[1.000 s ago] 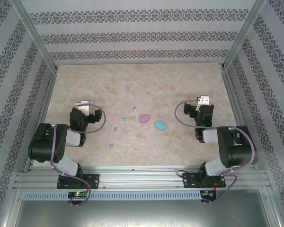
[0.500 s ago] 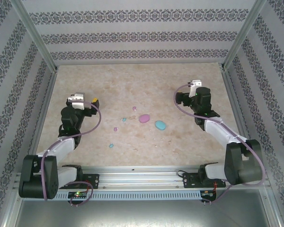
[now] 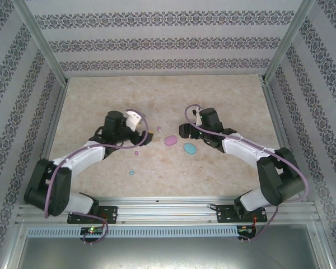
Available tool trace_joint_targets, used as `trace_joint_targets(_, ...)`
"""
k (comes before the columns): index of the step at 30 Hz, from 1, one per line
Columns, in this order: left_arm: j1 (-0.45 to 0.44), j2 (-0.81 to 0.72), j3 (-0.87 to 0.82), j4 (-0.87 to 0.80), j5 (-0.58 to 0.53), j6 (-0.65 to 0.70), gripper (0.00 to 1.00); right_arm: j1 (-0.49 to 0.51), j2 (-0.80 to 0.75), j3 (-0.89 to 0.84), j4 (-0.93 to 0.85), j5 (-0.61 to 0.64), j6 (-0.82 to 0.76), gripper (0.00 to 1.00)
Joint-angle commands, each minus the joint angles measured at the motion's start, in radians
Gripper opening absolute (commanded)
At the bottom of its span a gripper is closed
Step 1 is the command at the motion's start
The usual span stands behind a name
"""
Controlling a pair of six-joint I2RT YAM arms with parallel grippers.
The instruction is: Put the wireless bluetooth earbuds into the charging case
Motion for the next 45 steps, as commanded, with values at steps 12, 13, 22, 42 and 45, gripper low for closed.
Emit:
trace_joint_targets(12,-0.168,0.327,0.293,-0.287,0.037,0.214,0.84,-0.282,-0.101,-0.113,-0.058,-0.114,0.199,0.81)
trace_joint_targets(13,-0.169,0.344,0.312,-0.303,0.035,0.221,0.84,-0.285,-0.107,-0.113,-0.068,-0.109,0.187,0.81)
trace_joint_targets(22,-0.182,0.474,0.454,-0.441,0.043,0.316,0.84,-0.291,-0.105,-0.112,-0.086,-0.131,0.164,0.82)
trace_joint_targets(42,-0.202,0.629,0.575,-0.527,0.028,0.366,0.54,-0.293,-0.097,-0.064,-0.116,-0.172,0.170,0.81)
trace_joint_targets(45,-0.202,0.616,0.555,-0.501,0.047,0.359,0.44,-0.293,-0.100,-0.056,-0.121,-0.186,0.174,0.81)
